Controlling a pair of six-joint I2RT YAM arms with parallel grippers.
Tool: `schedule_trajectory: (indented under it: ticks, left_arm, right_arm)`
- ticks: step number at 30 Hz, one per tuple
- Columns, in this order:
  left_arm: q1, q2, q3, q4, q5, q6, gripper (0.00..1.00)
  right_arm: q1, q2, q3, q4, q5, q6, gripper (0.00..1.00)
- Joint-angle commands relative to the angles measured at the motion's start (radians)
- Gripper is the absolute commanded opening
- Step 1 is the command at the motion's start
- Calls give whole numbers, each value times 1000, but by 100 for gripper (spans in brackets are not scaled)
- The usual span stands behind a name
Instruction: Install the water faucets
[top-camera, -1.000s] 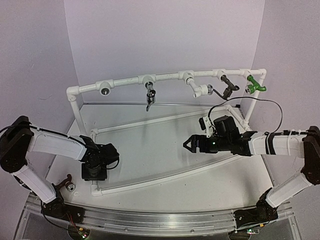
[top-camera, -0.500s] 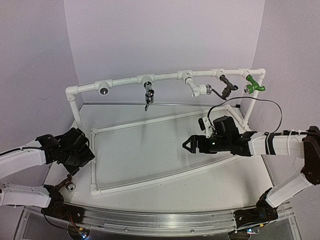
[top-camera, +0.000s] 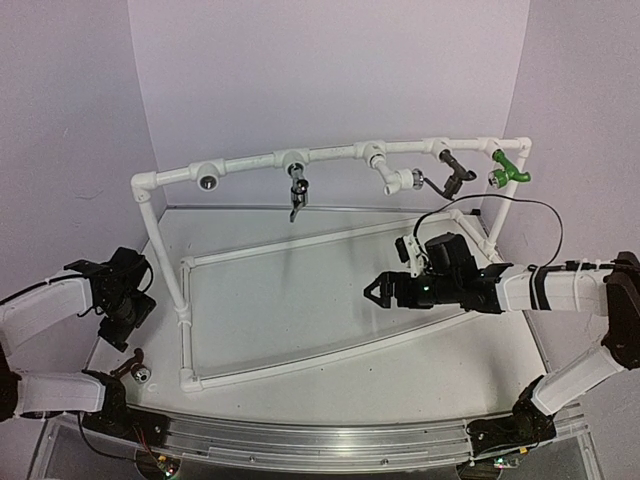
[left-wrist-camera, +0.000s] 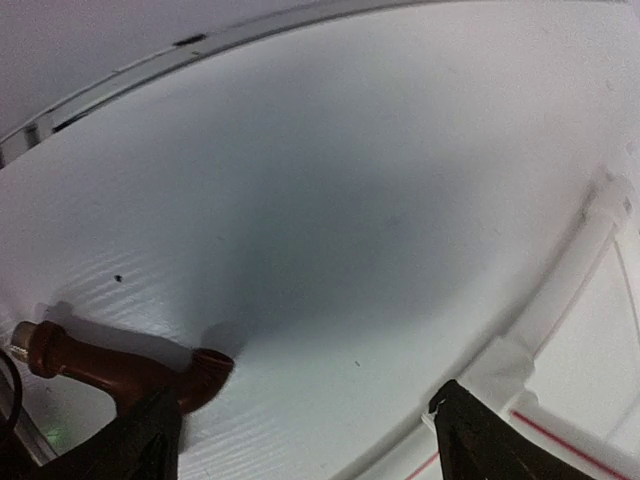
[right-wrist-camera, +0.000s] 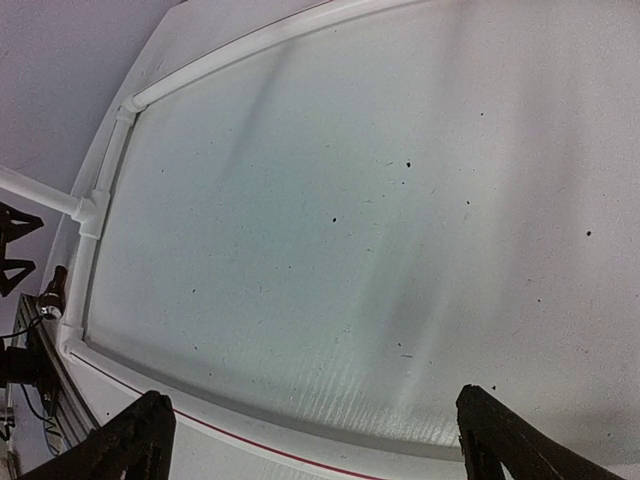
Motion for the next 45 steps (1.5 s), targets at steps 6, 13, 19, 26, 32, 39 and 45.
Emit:
schedule_trajectory:
  ticks: [6, 13, 19, 26, 32, 39, 45]
  left_arm:
    - [83, 248, 75, -234, 70, -167, 91]
    - [83, 320, 51, -129, 146, -135, 98]
    - [83, 316, 19, -38, 217, -111, 99]
    - [83, 300, -24, -26, 246, -126, 88]
    - [83, 289, -25, -27, 227, -117, 66]
    - [82, 240, -23, -28, 237, -91, 37]
    - [83, 154, 2, -38, 213, -52, 14]
  right_arm:
    - [6, -9, -27, 39, 28, 10, 98]
    - [8, 20, -13, 48, 13, 3, 98]
    - [11, 20, -3, 50, 4, 8, 98]
    - [19, 15, -9, 55, 11, 23, 98]
    - [31, 21, -4, 57, 10, 26, 98]
    - [34, 27, 0, 57, 15, 31, 98]
    - [40, 43, 3, 56, 24, 35, 98]
